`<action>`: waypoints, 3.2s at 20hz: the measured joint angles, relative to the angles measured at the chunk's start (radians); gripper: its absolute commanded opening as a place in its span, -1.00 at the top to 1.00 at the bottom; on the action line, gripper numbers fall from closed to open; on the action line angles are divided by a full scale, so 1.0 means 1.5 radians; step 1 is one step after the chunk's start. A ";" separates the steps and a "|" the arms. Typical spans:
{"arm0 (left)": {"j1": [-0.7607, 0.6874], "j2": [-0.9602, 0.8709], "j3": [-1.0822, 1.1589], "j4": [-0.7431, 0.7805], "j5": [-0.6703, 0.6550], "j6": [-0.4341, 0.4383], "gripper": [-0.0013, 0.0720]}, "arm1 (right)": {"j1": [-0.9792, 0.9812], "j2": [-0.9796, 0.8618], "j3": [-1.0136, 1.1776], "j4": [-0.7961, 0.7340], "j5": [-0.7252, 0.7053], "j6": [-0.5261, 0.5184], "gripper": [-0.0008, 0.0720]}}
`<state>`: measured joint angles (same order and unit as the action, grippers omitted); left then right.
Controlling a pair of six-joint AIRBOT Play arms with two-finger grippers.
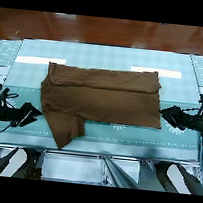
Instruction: Fold the shirts.
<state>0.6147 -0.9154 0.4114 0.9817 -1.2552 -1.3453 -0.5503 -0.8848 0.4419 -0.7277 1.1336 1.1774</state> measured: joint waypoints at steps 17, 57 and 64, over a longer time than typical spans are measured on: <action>-0.235 -0.113 0.011 -0.082 0.103 0.005 0.90 | -0.002 0.018 0.019 0.015 -0.016 0.005 -0.15; -0.214 -0.232 0.314 -0.120 0.128 0.022 0.90 | 0.124 -0.357 0.380 -0.086 0.068 0.046 0.92; -0.274 -0.458 0.581 -0.134 0.141 -0.012 0.90 | 0.130 -0.499 0.541 0.006 0.052 0.040 0.92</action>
<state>0.2035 -1.6020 1.2823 0.7803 -1.0431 -1.3636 -0.3546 -1.6337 1.2530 -0.7181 1.2114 1.2377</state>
